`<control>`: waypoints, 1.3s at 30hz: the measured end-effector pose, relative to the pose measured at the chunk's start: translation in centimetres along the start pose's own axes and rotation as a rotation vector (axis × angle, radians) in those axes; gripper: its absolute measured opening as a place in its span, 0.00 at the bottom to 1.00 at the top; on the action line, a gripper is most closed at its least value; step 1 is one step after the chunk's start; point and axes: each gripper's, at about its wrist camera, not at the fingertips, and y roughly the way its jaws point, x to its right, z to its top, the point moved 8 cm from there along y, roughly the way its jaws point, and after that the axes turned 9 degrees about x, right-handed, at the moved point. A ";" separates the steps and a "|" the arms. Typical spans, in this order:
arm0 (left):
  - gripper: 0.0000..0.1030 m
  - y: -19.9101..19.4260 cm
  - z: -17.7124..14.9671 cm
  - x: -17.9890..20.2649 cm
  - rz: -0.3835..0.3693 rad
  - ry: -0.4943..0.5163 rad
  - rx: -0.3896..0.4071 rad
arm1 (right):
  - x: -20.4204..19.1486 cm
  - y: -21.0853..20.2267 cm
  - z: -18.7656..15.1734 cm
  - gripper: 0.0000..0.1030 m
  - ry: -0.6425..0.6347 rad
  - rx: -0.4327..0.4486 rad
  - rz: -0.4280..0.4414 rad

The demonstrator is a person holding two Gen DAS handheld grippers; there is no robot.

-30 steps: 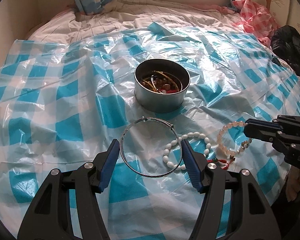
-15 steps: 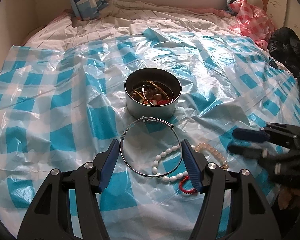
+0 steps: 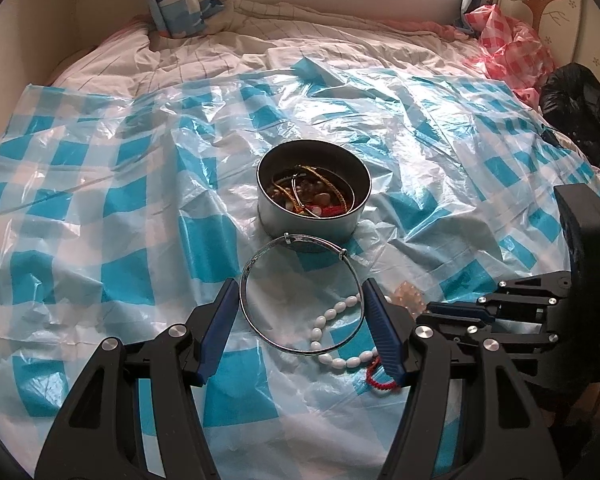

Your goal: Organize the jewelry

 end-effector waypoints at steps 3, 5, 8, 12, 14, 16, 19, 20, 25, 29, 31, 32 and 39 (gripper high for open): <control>0.58 0.0 0.0 0.0 0.001 -0.002 0.002 | 0.3 -1.0 0.7 0.08 0.035 0.047 0.023; 0.58 0.0 0.1 0.0 0.003 -0.005 0.004 | 0.7 -2.4 1.5 0.08 0.087 0.105 0.074; 0.58 0.1 0.3 0.2 0.001 -0.004 0.006 | 0.8 -4.0 2.2 0.08 0.138 0.171 0.145; 0.58 0.1 0.6 0.6 -0.003 0.001 0.011 | 0.1 -5.3 3.2 0.08 0.167 0.228 0.235; 0.58 0.1 0.7 0.7 -0.005 0.001 0.015 | -0.1 -5.9 3.5 0.08 0.179 0.250 0.274; 0.58 0.0 0.8 0.8 -0.007 0.001 0.019 | 0.0 -6.1 3.5 0.08 0.196 0.253 0.287; 0.58 -0.1 1.0 0.9 -0.010 0.001 0.023 | 0.2 -6.4 3.8 0.08 0.224 0.271 0.315; 0.58 0.0 1.1 0.9 -0.011 0.000 0.024 | 0.3 -6.6 3.9 0.08 0.227 0.274 0.319; 0.58 0.0 1.4 1.0 -0.011 -0.002 0.030 | 0.2 -6.8 4.0 0.08 0.236 0.282 0.337; 0.58 0.0 1.8 1.0 -0.009 -0.003 0.037 | 0.0 -7.1 4.3 0.08 0.237 0.296 0.357; 0.58 0.1 2.0 1.0 -0.009 -0.007 0.041 | -0.1 -7.2 4.6 0.08 0.245 0.304 0.368; 0.58 0.1 2.2 1.0 -0.011 -0.012 0.043 | 0.0 -7.3 4.8 0.08 0.252 0.313 0.375; 0.58 0.8 3.4 1.3 -0.022 -0.031 0.055 | 0.4 -7.7 6.0 0.08 0.280 0.355 0.396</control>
